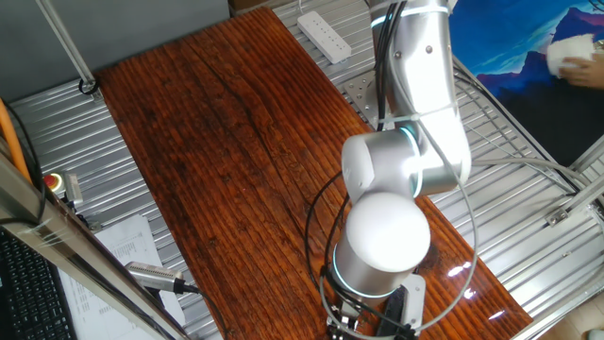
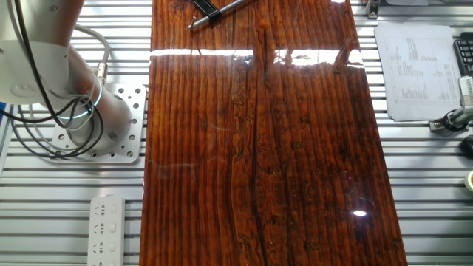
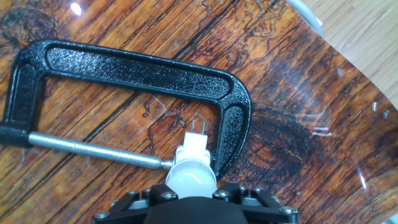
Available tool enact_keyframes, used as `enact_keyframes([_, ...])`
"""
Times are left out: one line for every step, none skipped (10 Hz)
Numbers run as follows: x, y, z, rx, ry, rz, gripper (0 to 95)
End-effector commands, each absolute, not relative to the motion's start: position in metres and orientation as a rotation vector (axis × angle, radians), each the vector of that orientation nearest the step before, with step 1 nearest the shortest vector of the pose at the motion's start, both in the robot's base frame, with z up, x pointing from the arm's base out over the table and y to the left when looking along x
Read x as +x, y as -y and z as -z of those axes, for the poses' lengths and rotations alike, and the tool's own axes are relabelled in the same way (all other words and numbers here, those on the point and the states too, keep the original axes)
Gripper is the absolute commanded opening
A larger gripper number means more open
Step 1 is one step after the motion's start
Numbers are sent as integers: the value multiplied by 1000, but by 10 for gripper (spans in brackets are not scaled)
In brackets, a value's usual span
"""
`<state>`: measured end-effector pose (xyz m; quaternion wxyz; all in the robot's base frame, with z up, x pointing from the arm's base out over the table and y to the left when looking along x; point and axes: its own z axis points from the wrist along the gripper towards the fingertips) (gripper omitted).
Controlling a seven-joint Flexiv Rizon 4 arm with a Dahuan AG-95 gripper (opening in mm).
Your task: Install the light bulb by rotating it
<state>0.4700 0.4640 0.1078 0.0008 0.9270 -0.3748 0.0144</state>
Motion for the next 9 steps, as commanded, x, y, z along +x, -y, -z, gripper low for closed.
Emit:
enact_keyframes([470,-464,-108,2898,1196,-27,380])
enact_keyframes([470,-464,-108,2895,1201,-18,380])
enact_keyframes([470,-464,-108,2899,1202,-18,380])
enact_keyframes([470,-464,-107,2897,1206,-19,380])
enact_keyframes([470,-464,-107,2896,1208,-19,380])
enact_keyframes([470,-464,-107,2890,1217,-19,380])
enact_keyframes([470,-464,-107,2888,1228,-22,380])
enact_keyframes([470,-464,-107,2880,1250,-24,380])
enact_keyframes([470,-464,-107,2872,1269,-24,380])
